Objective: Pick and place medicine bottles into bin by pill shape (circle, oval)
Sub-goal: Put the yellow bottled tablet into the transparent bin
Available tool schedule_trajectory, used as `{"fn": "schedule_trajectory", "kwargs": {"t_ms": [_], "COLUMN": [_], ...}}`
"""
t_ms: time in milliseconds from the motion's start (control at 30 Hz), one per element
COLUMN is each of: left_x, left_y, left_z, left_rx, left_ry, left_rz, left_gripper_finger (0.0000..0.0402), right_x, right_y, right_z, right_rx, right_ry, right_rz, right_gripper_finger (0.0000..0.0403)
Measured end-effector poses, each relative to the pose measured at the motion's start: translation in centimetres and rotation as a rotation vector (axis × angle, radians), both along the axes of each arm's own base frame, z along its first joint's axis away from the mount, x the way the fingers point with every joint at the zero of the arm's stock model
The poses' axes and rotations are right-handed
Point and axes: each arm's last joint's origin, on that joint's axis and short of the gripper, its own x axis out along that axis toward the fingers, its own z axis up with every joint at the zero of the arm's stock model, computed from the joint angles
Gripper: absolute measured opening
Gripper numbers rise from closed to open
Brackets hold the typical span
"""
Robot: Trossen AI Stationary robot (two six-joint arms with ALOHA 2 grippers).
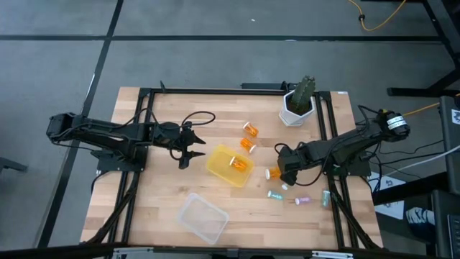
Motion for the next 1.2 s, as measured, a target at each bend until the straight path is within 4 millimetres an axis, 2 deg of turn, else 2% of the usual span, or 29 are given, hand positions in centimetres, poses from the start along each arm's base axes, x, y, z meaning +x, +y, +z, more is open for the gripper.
{"fn": "schedule_trajectory", "kwargs": {"t_ms": [533,933,1100,1200], "left_x": [0.0,0.0,0.0,0.0], "left_y": [0.0,0.0,0.0,0.0], "left_z": [0.0,0.0,0.0,0.0], "left_rx": [0.000,0.000,0.000,0.000], "left_ry": [0.000,0.000,0.000,0.001], "left_rz": [0.000,0.000,0.000,0.000], "left_gripper_finger": [0.0212,0.0212,0.0212,0.0212], "right_x": [0.2,-1.0,-1.3,-1.2], "right_y": [-0.3,-0.6,-0.7,-0.7], "right_z": [0.0,-3.2,-3.7,-3.7], "right_rx": [-0.012,0.005,0.008,-0.010], "right_ry": [-0.005,-0.053,-0.072,-0.076], "right_rz": [0.080,0.037,0.003,-0.001], "right_gripper_finger": [0.0205,0.0205,0.0202,0.0186]}}
